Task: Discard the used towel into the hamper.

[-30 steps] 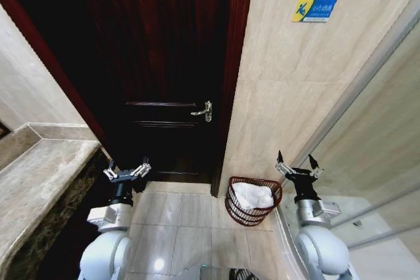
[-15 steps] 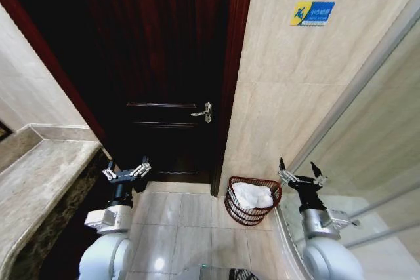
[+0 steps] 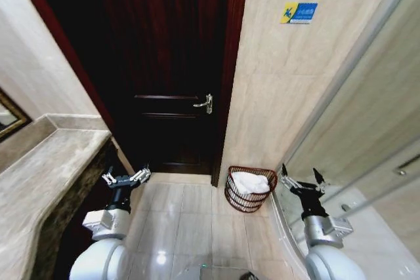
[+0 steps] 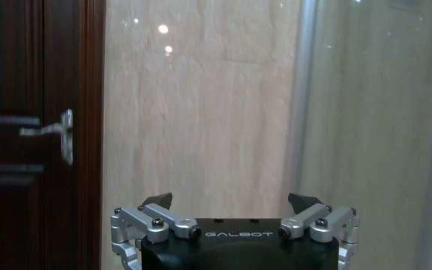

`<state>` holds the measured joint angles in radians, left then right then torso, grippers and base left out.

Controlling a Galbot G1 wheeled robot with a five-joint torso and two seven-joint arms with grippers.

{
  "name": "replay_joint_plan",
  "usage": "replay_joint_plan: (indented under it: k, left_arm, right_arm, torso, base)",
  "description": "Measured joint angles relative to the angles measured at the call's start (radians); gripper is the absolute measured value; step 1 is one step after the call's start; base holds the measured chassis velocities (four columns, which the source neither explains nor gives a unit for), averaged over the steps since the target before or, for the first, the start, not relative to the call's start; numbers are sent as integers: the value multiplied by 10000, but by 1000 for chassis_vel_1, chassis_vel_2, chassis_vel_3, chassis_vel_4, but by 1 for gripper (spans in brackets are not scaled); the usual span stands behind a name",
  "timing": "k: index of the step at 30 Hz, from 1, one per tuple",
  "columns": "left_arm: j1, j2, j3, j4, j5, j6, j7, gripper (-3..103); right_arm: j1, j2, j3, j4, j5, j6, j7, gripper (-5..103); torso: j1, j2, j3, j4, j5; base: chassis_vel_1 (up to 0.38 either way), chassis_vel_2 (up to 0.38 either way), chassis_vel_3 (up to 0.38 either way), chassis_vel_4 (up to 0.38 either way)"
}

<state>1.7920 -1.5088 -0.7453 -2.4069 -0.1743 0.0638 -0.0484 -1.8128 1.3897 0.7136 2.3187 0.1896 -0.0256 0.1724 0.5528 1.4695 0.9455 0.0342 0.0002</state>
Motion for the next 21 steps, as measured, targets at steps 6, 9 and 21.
replay_joint_plan:
  k: [6,9,21]
  left_arm:
    - [32,480,53,341,-489,-49,169,100]
    - [-118,444,158,537,-366,-42,198,100]
    - [-263,202,202,794,44,-244,154,100]
  right_arm:
    - [-510,282,380,-266,67,733,-235,100]
    - [-428,408,243,-268,-28,735,-236,100]
    - [-720,689,-621,-379,-641,1467,-453,100]
  torso:
    - [-15,-15,-12,-1,-5]
    - [-14,-24,-13,-3,2]
    - [-26,-38,-25,2,-5]
  base:
    - [297,-317,-312,300]
    - [288,-282,-306,280]
    - [223,-213,-215,218]
